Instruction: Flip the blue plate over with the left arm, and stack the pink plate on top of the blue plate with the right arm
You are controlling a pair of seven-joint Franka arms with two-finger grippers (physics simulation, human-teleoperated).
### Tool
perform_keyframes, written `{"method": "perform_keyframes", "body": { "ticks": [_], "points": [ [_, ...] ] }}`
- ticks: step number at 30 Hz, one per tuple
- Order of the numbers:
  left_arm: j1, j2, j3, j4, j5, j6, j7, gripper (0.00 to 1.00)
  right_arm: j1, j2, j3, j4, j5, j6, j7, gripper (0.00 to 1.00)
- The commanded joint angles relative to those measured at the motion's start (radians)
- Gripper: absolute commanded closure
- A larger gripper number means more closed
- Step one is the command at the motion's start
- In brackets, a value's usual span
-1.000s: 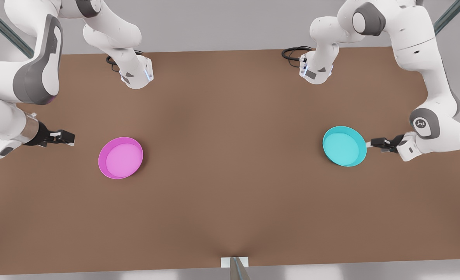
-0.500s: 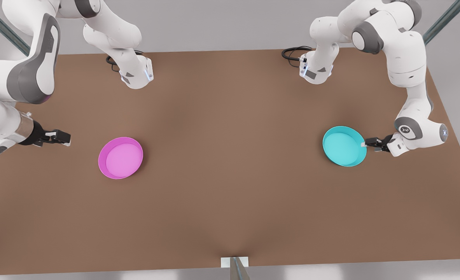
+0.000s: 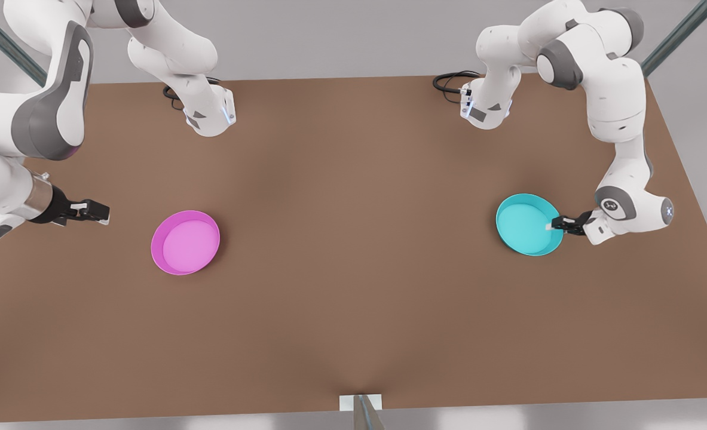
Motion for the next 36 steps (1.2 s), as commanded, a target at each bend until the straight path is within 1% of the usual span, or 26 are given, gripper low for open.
{"method": "perform_keyframes", "body": {
  "ticks": [1,2,5,8,10,20,31,36],
  "points": [
    [-0.006,0.002,0.0,0.0,0.002,0.0,0.001,0.58,0.0,0.005,0.0,0.0,0.0,0.0,0.0,0.0],
    [-0.009,0.005,0.0,0.0,0.002,-0.002,0.001,0.58,0.0,0.005,0.0,0.0,0.0,0.0,-0.002,0.0],
    [-0.009,0.007,0.0,0.002,0.002,-0.002,0.001,0.63,0.0,0.005,0.0,0.0,0.0,0.0,0.0,0.0],
    [-0.009,0.008,0.0,0.0,0.002,-0.003,0.001,0.76,0.0,0.005,0.0,0.0,0.002,-0.002,0.0,0.0],
    [-0.009,0.008,0.0,0.0,0.002,-0.005,0.001,0.79,0.0,0.005,0.0,0.002,0.003,0.0,0.0,0.0],
    [-0.009,0.016,0.0,0.005,0.002,-0.012,0.001,0.79,0.0,0.005,0.0,0.003,0.005,0.0,0.0,0.0],
    [-0.029,-0.038,0.006,0.037,0.013,-0.098,-0.023,0.79,0.0,0.005,0.0,0.003,0.005,0.0,0.0,0.0],
    [-0.063,-0.053,0.007,0.101,0.122,-0.118,-0.083,0.79,0.0,0.005,0.0,0.003,0.005,0.0,0.0,0.0]
  ]
}}
